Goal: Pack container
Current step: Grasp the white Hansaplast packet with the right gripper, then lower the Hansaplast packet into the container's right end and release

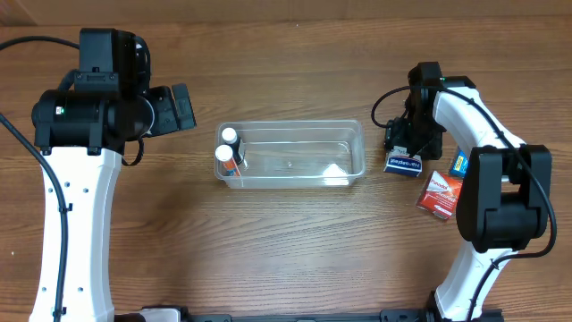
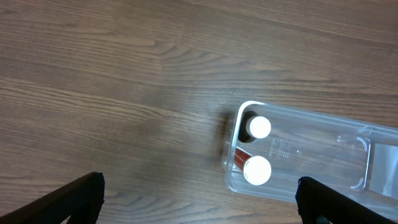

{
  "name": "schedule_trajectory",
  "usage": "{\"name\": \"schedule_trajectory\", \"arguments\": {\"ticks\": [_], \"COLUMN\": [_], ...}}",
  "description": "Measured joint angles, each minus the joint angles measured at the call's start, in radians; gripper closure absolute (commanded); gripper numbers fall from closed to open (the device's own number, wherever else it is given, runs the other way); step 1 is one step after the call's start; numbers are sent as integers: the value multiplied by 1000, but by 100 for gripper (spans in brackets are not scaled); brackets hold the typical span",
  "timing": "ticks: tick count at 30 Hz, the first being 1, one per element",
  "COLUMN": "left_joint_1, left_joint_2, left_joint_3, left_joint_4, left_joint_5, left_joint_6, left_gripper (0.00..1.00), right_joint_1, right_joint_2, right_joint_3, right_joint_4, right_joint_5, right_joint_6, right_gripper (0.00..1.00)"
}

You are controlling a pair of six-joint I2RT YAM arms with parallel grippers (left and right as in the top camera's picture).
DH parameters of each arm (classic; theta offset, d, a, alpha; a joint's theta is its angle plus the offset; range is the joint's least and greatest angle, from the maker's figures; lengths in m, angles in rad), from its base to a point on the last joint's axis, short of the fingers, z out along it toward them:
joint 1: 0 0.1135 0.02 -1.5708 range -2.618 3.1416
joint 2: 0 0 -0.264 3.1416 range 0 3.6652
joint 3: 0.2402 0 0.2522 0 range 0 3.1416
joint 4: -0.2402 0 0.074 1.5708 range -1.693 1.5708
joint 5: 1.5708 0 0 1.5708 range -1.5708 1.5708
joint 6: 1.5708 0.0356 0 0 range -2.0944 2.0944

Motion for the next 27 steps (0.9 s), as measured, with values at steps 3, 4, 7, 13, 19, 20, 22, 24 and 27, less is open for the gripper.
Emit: {"name": "schedule_trajectory", "arguments": {"ticks": [3,4,7,13,19,20,22,24,27], "left_joint_1": [0,0,0,0,0,0,0,0,0], "left_joint_2": [0,0,0,0,0,0,0,0,0], "left_joint_3": [0,0,0,0,0,0,0,0,0], "left_joint_4": [-3,-3,-3,-3,-2,-3,-3,-3,-3], "left_joint_5": [0,0,0,0,0,0,0,0,0], "left_joint_6": [0,0,0,0,0,0,0,0,0], "left_gripper": [0,0,0,0,0,0,0,0,0], "right_joint_1": [0,3,17,188,397,413,441,460,473], "right_joint_2": [0,-4,-50,-389,-532,-519,-489,-458,-405], "right_joint_3": [29,53,96,165,182,179,158,132,94], "right_joint_4": [-50,-67,-119,-152,-152,-149,-135,-117,-79], "right_joint_5": [0,0,1,1,-3,-3,-3,-3,-3], "right_joint_6": [1,0,0,-41,-11,10,58,95,138], "right_gripper": [26,26,25,25,24,24,23,23,22]}}
